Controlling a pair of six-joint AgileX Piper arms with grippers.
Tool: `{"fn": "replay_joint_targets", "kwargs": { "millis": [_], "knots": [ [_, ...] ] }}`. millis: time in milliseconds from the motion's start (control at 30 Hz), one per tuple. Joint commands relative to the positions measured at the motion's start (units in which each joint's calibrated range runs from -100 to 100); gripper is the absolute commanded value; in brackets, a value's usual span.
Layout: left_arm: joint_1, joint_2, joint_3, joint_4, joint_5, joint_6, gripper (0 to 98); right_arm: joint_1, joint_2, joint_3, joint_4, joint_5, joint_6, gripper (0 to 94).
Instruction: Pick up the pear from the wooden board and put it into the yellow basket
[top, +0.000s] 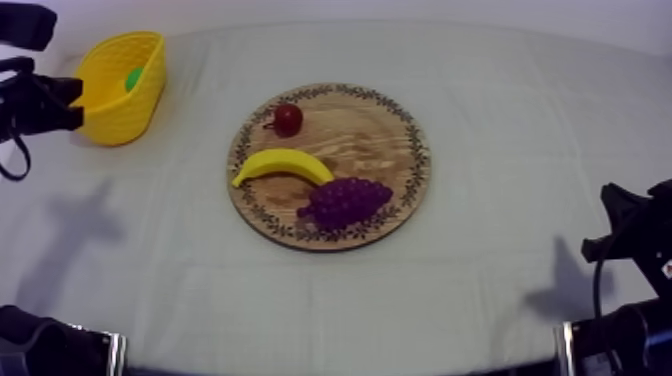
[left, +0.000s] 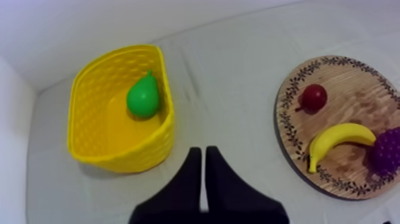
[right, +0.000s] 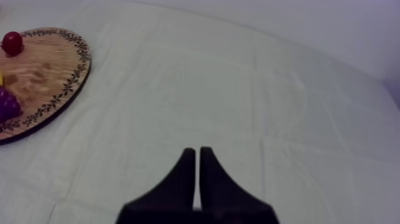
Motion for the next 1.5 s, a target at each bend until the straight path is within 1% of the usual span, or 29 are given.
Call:
{"fn": "replay_joint_targets", "kwargs": {
  "millis": [0, 233, 500, 700, 900, 1033, 1100, 1167, 1300, 1467],
  "knots": [
    [0.2, -4.8, 4.4, -0.01, -0.9, 0.1, 0.1, 0.0, 0.0, 0.0, 0.0, 0.0, 0.0, 0.4],
    [0.2, -16.0, 16.7, -0.01, -4.3, 0.9, 0.1, 0.0, 0.0, 0.0, 0.0, 0.0, 0.0, 0.4],
    [-0.2, -27.4, 28.7, -0.36, -5.1, 2.1, 0.4, 0.0, 0.0, 0.0, 0.0, 0.0, 0.0, 0.4],
    [-0.4, -33.5, 34.8, -2.06, -5.4, 4.2, 0.4, 0.0, 0.0, 0.0, 0.0, 0.0, 0.0, 0.4],
    [-0.7, -39.9, 40.4, -2.44, -5.4, 3.6, 0.5, 0.0, 0.0, 0.0, 0.0, 0.0, 0.0, 0.4],
    [-0.6, -44.1, 41.2, -3.79, -1.2, 3.8, 0.6, 0.0, 0.0, 0.0, 0.0, 0.0, 0.0, 0.4],
    [-0.6, -46.2, 41.0, -4.98, 1.1, 4.0, 0.3, 0.0, 0.0, 0.0, 0.0, 0.0, 0.0, 0.4],
    [-0.5, -48.2, 40.7, -5.81, 2.7, 3.2, 0.2, 0.0, 0.0, 0.0, 0.0, 0.0, 0.0, 0.4],
    [-0.4, -51.5, 40.4, -6.57, 4.3, 0.4, 0.1, 0.0, 0.0, 0.0, 0.0, 0.0, 0.0, 0.4],
    [-0.1, -54.2, 40.4, -7.26, 5.1, 1.1, 0.2, 0.0, 0.0, 0.0, 0.0, 0.0, 0.0, 0.4]
  ]
}}
